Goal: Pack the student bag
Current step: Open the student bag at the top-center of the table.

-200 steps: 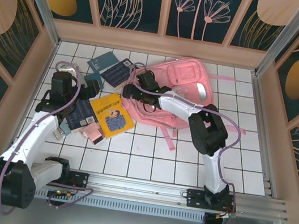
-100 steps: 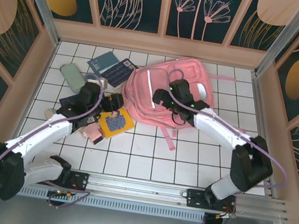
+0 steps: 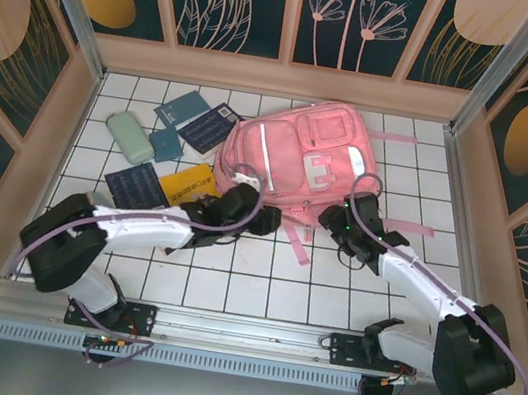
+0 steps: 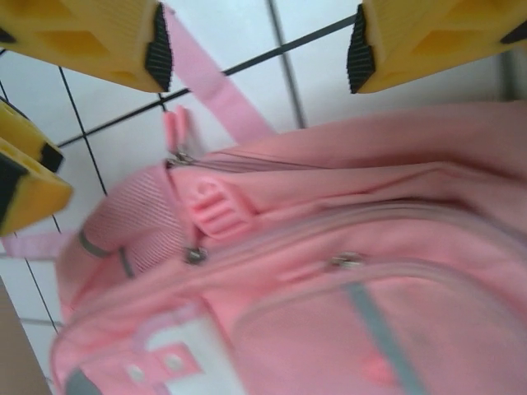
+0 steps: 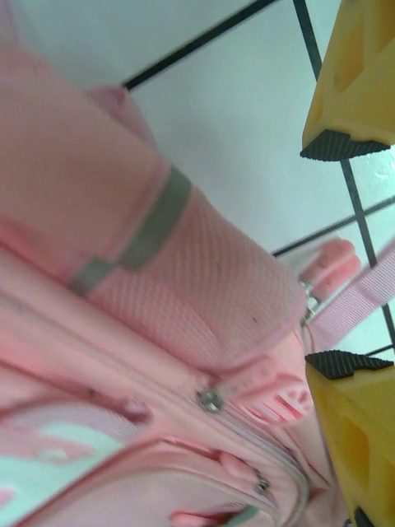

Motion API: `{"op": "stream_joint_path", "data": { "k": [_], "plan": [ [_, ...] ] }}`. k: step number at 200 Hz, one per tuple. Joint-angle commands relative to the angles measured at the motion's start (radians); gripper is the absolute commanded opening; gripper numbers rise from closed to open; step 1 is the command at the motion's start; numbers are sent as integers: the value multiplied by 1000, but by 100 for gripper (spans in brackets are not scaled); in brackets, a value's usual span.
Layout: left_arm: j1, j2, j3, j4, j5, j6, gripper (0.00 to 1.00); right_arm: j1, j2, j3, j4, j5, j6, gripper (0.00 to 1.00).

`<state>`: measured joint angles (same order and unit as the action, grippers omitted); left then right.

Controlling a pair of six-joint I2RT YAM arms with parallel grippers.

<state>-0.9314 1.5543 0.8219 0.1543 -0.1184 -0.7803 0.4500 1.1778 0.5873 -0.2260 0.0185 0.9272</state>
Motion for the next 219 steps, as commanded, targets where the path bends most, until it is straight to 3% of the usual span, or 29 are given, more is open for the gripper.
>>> {"op": "stream_joint_path", "data": {
  "k": [1, 28, 90, 108, 169, 219],
  "plan": [
    [-64, 102, 89, 80, -24, 1, 58, -55, -17, -52, 119, -116, 64, 63],
    [-122, 205, 159, 72, -29, 23, 52, -87, 17, -62, 178, -163, 67, 63],
    [-127, 286, 211, 45, 16, 32, 41, -96, 123, -82, 319, -199, 93, 57],
    [-126, 316, 238, 22, 18, 38, 29, -97, 158, -72, 328, -201, 91, 53],
    [-126, 383, 265, 15, 5, 4, 30, -97, 195, -67, 338, -190, 91, 45],
    [-124, 446, 321, 4, 10, 16, 31, -97, 193, -64, 330, -189, 89, 45]
  ]
}}
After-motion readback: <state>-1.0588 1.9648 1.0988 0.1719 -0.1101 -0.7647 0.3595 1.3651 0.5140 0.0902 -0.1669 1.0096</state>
